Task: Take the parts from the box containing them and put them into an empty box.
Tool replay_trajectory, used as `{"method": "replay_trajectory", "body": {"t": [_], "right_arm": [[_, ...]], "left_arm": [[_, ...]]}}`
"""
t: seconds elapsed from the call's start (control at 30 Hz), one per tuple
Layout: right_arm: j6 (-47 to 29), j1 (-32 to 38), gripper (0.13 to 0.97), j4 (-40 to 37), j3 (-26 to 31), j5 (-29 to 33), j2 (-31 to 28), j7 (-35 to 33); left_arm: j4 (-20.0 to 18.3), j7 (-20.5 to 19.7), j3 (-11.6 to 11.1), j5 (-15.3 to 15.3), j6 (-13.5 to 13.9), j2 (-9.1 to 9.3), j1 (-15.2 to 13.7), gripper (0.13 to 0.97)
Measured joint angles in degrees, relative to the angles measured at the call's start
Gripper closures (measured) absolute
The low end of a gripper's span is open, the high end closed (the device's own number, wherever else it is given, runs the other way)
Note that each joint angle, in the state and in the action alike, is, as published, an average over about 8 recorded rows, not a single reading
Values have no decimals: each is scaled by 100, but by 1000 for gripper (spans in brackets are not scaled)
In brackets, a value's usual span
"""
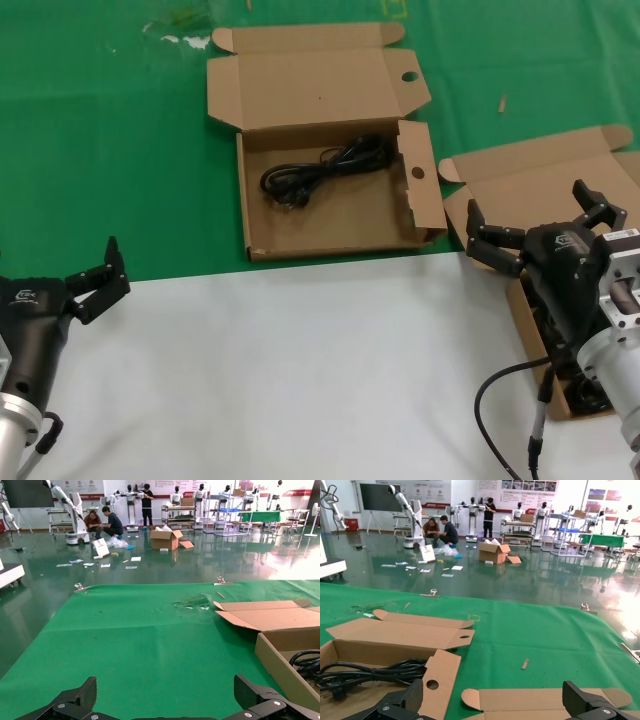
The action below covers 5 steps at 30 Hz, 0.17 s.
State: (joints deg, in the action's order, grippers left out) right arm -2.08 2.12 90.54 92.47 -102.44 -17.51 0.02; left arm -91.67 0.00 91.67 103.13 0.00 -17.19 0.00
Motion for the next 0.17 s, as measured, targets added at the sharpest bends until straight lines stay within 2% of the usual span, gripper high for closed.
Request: {"method": "replay_trajectory", "body": {"t": [0.17], "right_arm": [[0, 0, 129, 0, 0, 0, 0, 0]], "left_arm": [[0, 0, 0, 0, 0, 0, 0, 132]]}}
